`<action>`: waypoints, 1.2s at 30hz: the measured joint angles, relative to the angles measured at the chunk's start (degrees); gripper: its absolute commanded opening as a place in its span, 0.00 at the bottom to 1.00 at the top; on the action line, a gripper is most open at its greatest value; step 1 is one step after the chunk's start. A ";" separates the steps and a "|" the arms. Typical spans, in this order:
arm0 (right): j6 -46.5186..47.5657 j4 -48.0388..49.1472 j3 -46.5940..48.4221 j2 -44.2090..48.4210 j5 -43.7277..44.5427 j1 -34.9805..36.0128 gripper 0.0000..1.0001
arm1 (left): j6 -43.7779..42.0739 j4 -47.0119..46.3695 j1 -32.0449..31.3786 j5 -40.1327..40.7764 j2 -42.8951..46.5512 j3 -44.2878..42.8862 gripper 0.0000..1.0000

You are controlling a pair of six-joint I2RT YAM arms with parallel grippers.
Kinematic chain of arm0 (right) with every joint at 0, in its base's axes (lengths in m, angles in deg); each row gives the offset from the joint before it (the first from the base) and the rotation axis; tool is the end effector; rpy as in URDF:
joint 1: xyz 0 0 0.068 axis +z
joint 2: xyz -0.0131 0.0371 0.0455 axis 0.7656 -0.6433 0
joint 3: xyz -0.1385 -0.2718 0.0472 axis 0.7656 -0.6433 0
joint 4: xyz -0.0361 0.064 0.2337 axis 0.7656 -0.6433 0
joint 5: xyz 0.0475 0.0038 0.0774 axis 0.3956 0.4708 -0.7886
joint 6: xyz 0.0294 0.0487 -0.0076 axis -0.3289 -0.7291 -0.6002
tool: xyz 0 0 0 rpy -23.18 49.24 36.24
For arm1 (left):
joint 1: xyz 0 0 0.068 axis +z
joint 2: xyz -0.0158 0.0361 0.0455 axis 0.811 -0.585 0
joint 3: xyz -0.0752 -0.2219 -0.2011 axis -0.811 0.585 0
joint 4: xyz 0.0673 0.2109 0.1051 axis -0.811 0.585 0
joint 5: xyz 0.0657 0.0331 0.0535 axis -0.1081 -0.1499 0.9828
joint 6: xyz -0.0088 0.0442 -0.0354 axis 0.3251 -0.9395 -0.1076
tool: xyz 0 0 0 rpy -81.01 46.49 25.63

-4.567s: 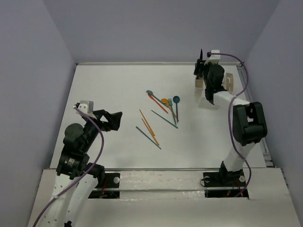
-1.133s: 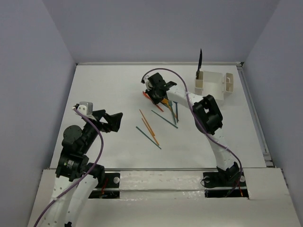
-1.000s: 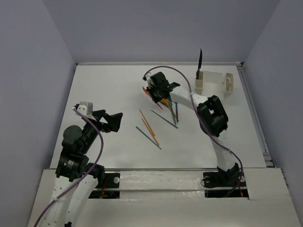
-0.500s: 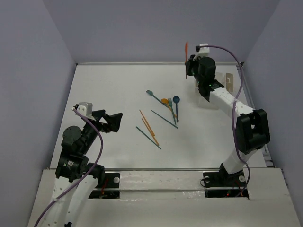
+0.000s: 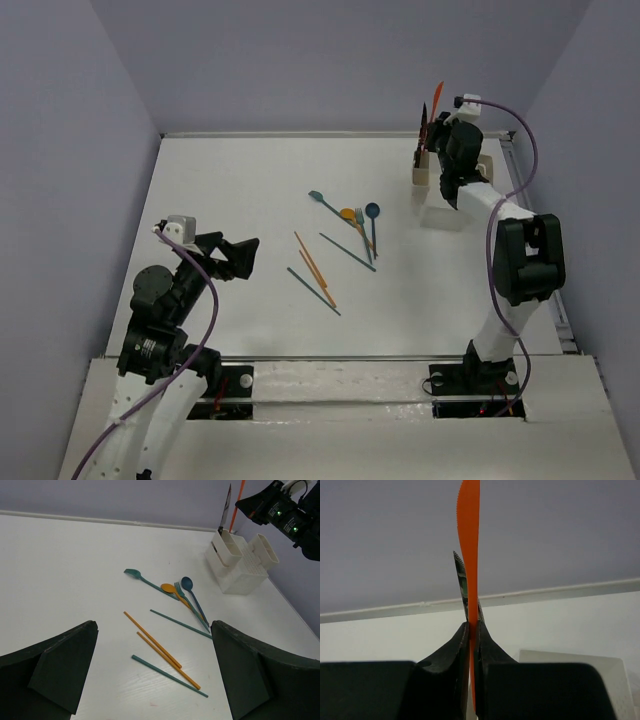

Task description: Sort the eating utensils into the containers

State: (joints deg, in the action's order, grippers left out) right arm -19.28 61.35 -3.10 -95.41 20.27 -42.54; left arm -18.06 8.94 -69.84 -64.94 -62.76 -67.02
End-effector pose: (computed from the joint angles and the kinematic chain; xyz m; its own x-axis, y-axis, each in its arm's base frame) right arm 0.4336 0.0509 0.3463 0.0143 0.1780 -0.9839 0.0028 0.9840 0.1781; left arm 0.0501 -0.0217 0.3529 -0.0281 -0.2804 -0.9595 0.4504 0.8533 -0.2626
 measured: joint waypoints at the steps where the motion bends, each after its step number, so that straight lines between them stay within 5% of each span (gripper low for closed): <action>1: 0.11 0.61 0.00 -0.87 -0.20 0.00 0.00 | 0.00 -0.02 0.00 0.00 -0.09 0.00 0.99; 20: 3.17 6.05 -3.41 -4.26 -1.14 0.00 0.07 | 0.00 -0.39 0.00 -0.02 -0.83 0.00 0.99; 23: 3.58 6.08 -3.48 -4.70 -1.14 0.00 0.17 | 0.00 -0.37 0.00 -0.02 -0.79 0.00 0.99; 26: 4.02 6.01 -3.50 -4.92 -1.14 0.00 0.48 | -0.02 -0.37 0.31 -0.04 -0.76 0.00 0.99; 36: 4.96 3.34 -3.43 -4.63 -2.01 0.00 0.52 | 0.00 -0.37 0.50 -0.02 -0.66 0.00 0.99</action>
State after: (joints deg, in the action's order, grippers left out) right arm -14.32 64.69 -6.54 -100.05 18.26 -42.54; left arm -18.06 8.57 -69.33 -64.97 -63.42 -67.02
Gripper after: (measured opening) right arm 0.543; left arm 0.988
